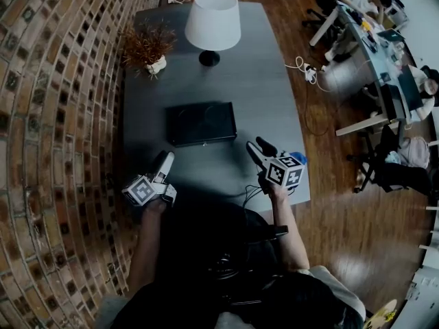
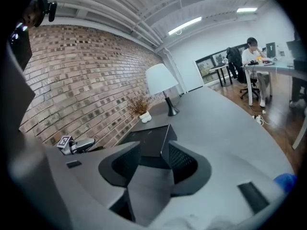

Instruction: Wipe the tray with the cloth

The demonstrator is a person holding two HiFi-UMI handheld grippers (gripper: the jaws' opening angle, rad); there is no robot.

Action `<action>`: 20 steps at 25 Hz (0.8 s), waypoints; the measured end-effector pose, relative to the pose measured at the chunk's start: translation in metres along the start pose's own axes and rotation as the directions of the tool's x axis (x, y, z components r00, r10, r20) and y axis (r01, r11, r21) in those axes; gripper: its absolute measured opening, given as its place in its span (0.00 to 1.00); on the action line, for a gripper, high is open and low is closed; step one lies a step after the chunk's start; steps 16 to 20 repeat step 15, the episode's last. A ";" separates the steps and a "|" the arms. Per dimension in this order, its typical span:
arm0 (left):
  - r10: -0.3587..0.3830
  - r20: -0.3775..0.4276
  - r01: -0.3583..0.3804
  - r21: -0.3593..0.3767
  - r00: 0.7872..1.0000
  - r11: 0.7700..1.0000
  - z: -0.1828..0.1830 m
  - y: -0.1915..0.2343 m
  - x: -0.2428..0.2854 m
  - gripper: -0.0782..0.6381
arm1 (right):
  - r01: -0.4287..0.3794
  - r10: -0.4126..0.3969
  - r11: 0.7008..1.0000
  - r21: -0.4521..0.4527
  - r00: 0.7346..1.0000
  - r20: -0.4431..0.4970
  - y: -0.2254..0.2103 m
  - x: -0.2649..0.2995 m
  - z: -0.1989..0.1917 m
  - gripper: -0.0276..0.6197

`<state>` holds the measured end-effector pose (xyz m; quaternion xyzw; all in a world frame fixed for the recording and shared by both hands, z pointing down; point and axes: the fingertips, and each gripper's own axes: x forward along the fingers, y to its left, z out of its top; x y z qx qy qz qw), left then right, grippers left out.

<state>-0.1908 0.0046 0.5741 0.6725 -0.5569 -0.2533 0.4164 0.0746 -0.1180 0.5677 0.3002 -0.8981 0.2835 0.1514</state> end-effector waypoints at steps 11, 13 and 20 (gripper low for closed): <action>-0.007 -0.020 0.007 -0.003 1.000 1.000 -0.008 0.000 0.000 0.47 | 0.006 -0.007 1.000 -0.008 1.000 -0.023 -0.001 -0.002 -0.009 0.35; -0.007 -0.020 0.007 -0.010 1.000 1.000 -0.009 -0.002 0.001 0.47 | 0.006 -0.006 1.000 -0.009 1.000 -0.025 -0.001 -0.002 -0.009 0.35; -0.008 -0.018 0.007 -0.016 1.000 1.000 -0.009 -0.002 0.001 0.46 | 0.005 -0.005 1.000 -0.009 1.000 -0.026 -0.001 -0.001 -0.009 0.35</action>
